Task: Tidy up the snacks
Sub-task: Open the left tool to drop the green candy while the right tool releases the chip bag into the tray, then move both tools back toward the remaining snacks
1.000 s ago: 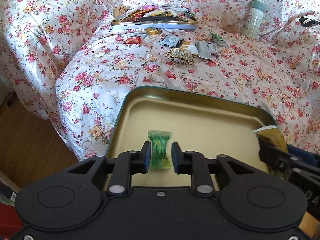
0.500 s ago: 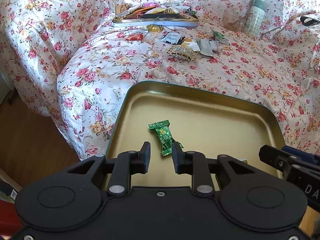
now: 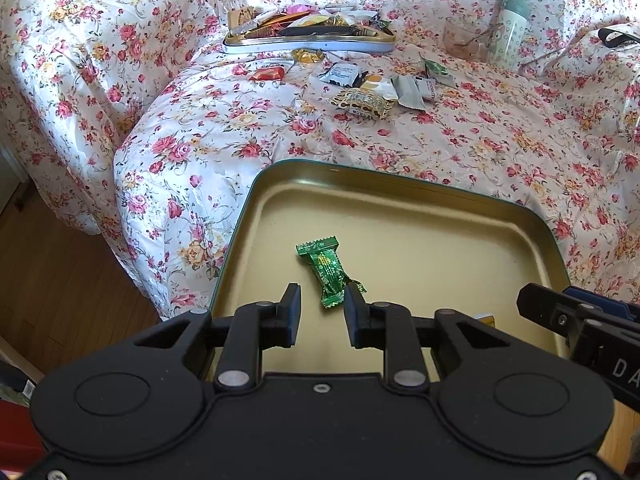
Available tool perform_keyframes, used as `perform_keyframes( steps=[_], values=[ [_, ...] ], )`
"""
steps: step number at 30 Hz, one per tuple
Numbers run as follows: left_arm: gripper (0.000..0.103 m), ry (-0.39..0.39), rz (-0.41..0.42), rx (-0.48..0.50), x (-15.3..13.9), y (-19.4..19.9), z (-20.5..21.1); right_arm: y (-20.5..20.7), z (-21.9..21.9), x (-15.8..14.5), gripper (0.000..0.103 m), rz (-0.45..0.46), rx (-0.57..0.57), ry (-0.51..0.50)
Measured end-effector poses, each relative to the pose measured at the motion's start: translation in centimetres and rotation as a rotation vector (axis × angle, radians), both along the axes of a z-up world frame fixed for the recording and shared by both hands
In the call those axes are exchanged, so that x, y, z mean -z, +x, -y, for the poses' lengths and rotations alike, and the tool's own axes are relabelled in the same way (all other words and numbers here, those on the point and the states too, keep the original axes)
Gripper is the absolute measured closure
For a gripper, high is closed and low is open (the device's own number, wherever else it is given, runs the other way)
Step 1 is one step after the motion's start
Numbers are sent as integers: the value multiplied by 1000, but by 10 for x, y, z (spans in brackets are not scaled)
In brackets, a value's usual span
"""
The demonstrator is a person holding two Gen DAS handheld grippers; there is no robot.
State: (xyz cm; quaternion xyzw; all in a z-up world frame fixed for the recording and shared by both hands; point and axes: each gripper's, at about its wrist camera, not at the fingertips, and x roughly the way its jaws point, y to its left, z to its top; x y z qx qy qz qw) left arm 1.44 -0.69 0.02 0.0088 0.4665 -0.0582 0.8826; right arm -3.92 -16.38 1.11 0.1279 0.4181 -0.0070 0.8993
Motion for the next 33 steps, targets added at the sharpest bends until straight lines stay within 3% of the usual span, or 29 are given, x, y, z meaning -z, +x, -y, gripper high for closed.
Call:
perform_keyframes(
  steps=[19,23,33],
  values=[
    [69,40,12,-11,-4,4,-4,5,4,4,54,-24,11,-6],
    [58,43,27,-15,-7,6,-7,7,6,3,53,-23,14,-8],
    [57,49,44,-11,-15,17,-10,14,9,0,53,-18,19,-22]
  ],
)
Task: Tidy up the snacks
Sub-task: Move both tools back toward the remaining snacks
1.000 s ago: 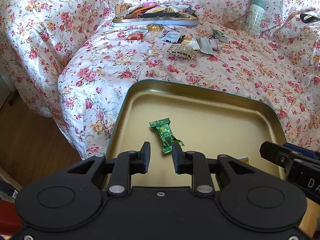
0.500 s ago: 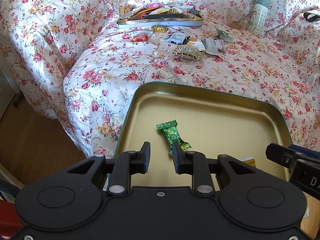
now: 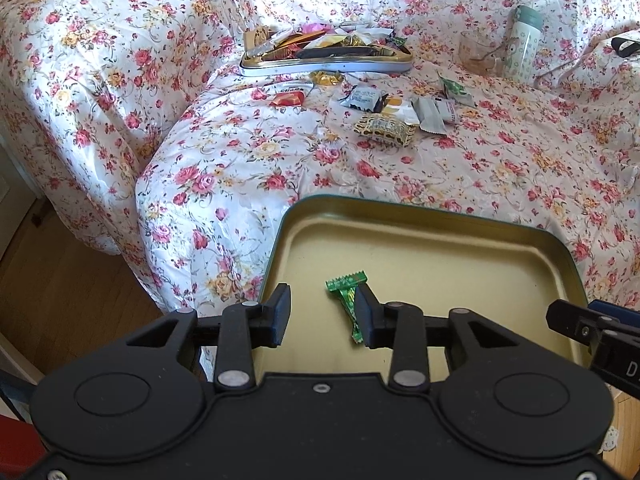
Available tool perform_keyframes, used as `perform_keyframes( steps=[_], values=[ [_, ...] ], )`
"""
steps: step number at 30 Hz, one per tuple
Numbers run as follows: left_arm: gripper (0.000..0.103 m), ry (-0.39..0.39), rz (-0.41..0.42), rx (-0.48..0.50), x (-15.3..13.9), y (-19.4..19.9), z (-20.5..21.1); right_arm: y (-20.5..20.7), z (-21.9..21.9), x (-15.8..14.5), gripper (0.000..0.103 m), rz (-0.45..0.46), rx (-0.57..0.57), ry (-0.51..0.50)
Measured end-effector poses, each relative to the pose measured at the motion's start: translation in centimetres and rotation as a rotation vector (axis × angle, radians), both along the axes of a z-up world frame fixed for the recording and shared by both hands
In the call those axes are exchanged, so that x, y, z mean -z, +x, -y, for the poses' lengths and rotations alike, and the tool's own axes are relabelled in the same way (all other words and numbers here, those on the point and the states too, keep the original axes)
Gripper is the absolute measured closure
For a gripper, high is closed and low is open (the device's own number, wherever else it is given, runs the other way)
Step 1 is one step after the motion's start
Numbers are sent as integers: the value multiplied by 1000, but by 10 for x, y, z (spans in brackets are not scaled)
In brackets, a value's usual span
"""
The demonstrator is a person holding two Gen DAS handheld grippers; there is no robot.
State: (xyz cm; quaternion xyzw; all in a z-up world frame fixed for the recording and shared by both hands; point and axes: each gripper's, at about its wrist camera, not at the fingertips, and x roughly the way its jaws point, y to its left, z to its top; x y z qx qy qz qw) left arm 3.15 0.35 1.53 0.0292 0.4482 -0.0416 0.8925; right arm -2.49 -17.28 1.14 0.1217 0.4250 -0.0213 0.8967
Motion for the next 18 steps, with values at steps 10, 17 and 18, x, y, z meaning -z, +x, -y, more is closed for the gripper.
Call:
perform_keyframes(
  steps=[10,17,18],
  values=[
    [57,-3,4,8,-8,28,-5,20,10,-4,53,5,19,-32],
    [57,-1,-11,-15,-9,57,-14,43,22,-4,52,-7,45,-41],
    [57,-4,-12,-13,-9,61,-14,47,23,-4,52,-12,47,-43]
  ],
)
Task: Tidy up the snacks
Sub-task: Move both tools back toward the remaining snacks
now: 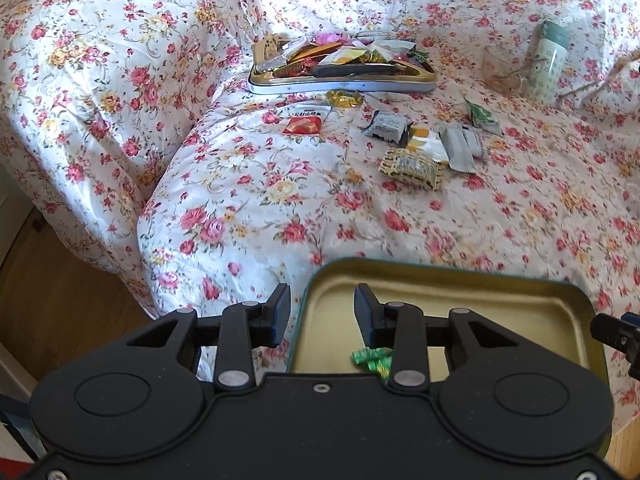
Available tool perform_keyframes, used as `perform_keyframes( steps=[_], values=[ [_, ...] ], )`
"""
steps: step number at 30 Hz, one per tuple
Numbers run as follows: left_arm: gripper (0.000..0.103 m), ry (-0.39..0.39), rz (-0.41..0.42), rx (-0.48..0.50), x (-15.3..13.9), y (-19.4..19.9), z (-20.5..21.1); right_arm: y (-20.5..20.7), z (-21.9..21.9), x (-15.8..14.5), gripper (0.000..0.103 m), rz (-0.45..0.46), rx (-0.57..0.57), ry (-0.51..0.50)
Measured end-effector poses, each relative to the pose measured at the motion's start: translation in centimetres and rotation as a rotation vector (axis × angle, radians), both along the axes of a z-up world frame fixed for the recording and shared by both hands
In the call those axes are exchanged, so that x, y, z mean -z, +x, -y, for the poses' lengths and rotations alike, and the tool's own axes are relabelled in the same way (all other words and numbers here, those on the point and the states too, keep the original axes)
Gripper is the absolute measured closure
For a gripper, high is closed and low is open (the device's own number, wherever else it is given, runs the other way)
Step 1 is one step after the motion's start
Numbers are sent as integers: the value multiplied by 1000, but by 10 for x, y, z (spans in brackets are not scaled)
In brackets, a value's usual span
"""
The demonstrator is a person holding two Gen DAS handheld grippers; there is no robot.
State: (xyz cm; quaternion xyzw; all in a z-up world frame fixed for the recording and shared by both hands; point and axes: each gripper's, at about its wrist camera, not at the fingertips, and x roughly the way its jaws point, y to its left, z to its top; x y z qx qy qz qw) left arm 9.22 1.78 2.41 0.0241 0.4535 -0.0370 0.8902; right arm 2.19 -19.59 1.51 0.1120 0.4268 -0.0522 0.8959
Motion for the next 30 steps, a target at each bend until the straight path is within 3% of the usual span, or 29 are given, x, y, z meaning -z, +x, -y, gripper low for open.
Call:
perform_keyframes(
  steps=[17,30],
  values=[
    [57,23,-52,76,16,60,24,70,4,8,52,-68,-13,-24],
    [57,17,-35,87,29,110,27,131,16,17,52,-76,-15,-21]
  ],
)
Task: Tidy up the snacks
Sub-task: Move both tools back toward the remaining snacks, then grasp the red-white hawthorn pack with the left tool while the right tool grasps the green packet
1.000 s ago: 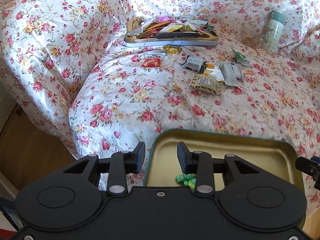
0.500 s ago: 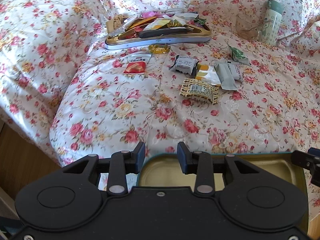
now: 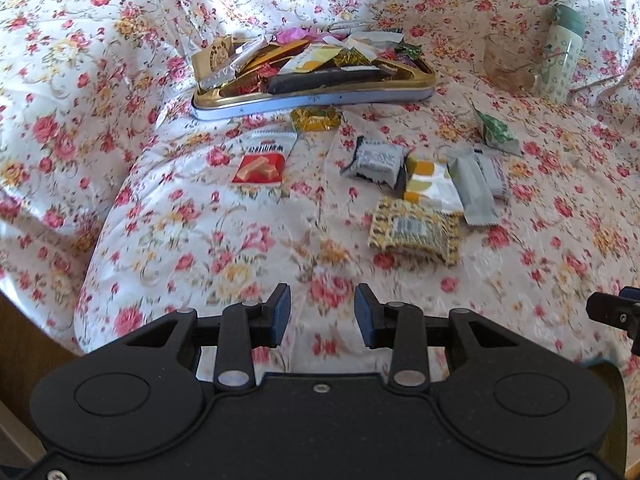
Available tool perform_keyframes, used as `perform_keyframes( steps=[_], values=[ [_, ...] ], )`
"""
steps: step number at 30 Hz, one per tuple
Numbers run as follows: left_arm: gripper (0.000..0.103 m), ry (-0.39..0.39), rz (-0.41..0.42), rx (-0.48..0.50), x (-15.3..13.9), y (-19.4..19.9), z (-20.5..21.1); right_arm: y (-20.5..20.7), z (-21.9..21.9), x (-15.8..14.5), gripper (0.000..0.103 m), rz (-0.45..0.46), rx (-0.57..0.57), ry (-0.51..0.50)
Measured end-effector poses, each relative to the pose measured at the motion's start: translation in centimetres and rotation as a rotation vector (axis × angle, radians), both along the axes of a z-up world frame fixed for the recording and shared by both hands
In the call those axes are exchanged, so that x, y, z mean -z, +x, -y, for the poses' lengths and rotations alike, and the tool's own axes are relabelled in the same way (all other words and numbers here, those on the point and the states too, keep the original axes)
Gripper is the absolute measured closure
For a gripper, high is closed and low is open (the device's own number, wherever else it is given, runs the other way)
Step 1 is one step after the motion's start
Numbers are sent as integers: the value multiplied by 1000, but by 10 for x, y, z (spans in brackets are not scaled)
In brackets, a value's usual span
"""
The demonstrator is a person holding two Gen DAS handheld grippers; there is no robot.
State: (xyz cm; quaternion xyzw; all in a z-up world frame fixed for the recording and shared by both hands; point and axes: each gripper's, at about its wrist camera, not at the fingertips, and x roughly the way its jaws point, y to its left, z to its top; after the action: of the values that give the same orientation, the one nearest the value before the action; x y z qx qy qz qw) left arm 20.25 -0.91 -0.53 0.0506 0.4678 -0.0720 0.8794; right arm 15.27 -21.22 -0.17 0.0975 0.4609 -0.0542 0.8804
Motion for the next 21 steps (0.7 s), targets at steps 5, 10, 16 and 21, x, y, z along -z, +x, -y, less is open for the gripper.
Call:
perform_keyframes(
  steps=[5,10,16,21],
  values=[
    [57,-19,28,9,4,16,-3,17,7,2,52,47,-2,7],
    [57,-30,55,13,9,35,-4,37,15,3,52,90,6,25],
    [57,-42,85,29,15,56,-4,63,22,11,52,103,17,-5],
    [57,17,146,72,25,65,-4,77,30,21,49,116,28,-5]
  ],
)
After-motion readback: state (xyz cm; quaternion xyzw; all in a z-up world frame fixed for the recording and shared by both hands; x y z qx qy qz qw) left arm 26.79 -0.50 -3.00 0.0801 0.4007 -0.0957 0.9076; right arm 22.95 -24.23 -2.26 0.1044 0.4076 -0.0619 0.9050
